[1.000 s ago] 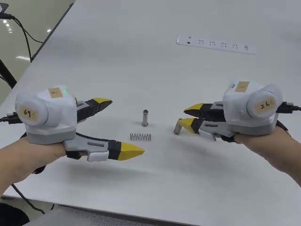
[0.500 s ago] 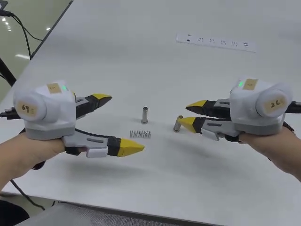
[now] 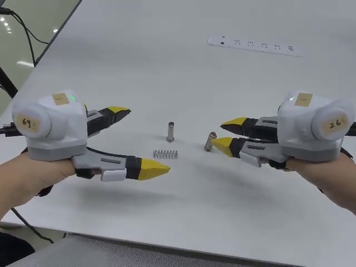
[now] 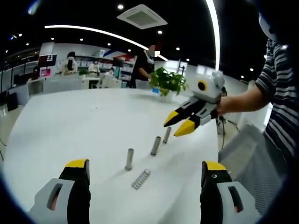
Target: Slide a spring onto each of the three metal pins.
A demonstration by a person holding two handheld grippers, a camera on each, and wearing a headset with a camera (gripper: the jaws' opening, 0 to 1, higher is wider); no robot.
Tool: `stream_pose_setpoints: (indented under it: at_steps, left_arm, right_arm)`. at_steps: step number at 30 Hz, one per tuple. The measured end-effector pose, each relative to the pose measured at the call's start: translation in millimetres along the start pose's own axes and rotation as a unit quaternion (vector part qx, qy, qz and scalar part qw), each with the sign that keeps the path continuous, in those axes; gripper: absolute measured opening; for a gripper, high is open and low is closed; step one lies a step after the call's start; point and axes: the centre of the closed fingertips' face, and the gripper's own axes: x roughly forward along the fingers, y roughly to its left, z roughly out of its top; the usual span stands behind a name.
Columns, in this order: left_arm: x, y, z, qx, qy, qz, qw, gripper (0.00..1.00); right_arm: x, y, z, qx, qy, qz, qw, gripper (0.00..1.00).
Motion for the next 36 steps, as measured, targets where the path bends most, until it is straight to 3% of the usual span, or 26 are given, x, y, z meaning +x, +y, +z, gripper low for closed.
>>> stream_pose_setpoints:
  at_steps: [21,36]
  left_arm:
    - [-1.9,-1.9,-1.9,-0.002,0.001,-0.001,1.0000,0.96]
    - [-4.1,-1.9,-3.1,-0.002,0.001,0.000,1.0000,0.96]
  right_arm:
    - [-0.6,14.1,-14.8,0.005,0.014,0.013,0.9998,0.20]
    - [10.0,25.7,-27.4,-0.006,0.035,0.031,0.9989,0.19]
